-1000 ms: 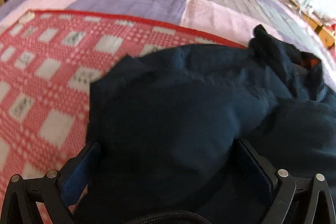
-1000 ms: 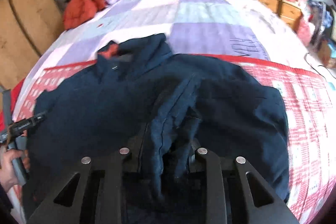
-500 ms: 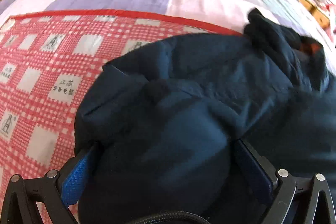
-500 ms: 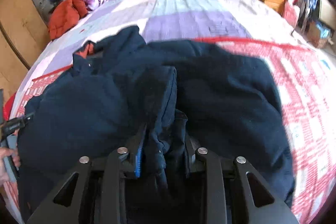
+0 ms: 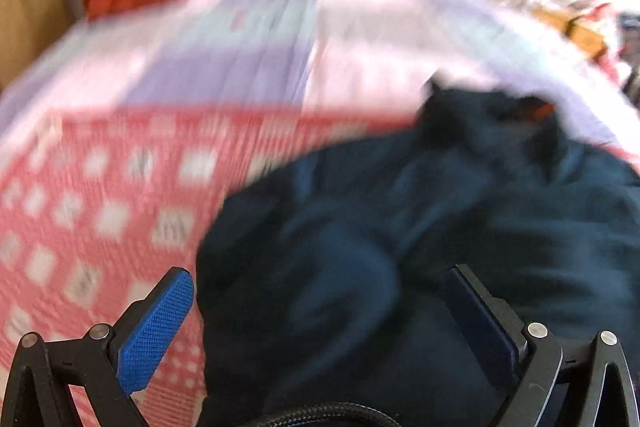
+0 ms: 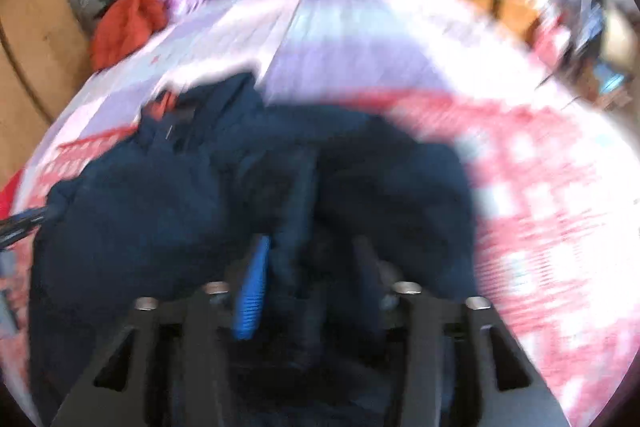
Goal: Fold large clothes
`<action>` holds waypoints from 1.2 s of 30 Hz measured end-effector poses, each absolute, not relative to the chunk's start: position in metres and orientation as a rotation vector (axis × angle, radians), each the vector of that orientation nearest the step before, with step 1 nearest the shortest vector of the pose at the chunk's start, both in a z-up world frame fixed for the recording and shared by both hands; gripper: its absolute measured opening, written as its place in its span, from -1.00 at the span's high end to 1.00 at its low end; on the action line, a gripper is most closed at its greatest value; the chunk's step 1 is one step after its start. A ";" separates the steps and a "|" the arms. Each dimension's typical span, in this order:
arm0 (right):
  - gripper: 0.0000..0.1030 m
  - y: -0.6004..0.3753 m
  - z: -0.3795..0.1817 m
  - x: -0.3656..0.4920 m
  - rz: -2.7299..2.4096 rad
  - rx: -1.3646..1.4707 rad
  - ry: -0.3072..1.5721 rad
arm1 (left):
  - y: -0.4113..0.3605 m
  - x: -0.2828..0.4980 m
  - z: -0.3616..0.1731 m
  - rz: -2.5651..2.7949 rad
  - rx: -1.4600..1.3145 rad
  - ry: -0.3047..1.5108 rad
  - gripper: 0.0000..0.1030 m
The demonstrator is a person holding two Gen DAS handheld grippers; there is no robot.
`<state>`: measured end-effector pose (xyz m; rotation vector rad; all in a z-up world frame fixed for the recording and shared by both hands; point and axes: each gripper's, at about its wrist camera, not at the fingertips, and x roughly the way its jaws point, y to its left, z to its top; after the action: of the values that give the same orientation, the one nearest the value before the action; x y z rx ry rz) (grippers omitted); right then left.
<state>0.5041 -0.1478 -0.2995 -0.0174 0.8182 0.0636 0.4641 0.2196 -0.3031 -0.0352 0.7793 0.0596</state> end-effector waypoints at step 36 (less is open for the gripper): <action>-0.60 -0.025 -0.310 0.486 0.260 -0.239 0.766 | 0.139 0.479 -0.306 0.013 -0.046 0.820 -0.99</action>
<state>0.4857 -0.0250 -0.3096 -0.2391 0.7664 0.2598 0.4789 0.1395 -0.3061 -0.0461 0.8200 0.0128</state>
